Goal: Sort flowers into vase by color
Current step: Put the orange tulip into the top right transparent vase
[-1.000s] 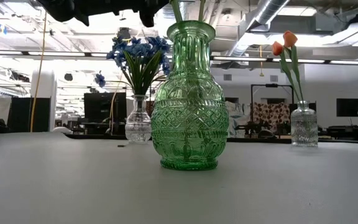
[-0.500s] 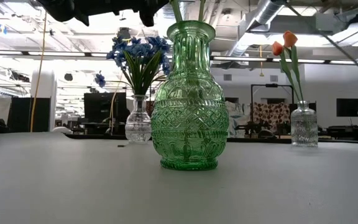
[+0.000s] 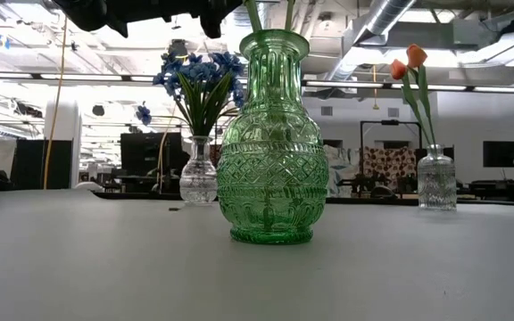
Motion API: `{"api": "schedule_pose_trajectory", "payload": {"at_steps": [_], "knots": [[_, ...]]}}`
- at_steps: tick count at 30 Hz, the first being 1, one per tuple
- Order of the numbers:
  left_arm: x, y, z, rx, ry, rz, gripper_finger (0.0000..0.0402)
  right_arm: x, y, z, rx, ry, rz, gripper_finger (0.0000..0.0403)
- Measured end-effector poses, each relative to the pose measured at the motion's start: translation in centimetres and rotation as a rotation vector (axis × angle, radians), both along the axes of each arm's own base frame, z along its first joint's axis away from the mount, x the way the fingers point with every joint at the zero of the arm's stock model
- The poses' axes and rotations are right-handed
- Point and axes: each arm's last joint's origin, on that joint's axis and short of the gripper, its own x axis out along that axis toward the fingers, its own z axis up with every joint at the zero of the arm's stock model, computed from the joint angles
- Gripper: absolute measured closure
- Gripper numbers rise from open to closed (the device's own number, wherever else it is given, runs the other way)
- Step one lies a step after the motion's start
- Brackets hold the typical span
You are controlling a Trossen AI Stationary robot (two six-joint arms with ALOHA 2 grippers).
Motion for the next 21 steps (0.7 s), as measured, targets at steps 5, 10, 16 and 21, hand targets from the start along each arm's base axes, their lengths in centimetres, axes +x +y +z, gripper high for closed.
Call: {"api": "schedule_pose_trajectory", "payload": {"at_steps": [5, 10, 16, 21], "knots": [[0.0, 0.0, 0.0, -0.001, 0.001, 0.000, 0.0258, 0.1, -0.1, 0.7, -0.199, -0.183, 0.185, 0.0368], [0.0, 0.0, -0.1, -0.005, 0.007, -0.002, 0.0258, -1.0, -0.5, 1.6, -0.362, -0.256, 0.198, 0.0368], [0.0, 0.0, -0.2, -0.007, 0.019, -0.005, 0.0258, -3.0, -1.2, 2.1, -0.454, -0.245, 0.144, 0.0368], [0.1, 0.0, -0.3, -0.010, 0.032, -0.005, 0.0258, -4.5, -1.8, 1.8, -0.480, -0.192, 0.143, 0.0368]]}}
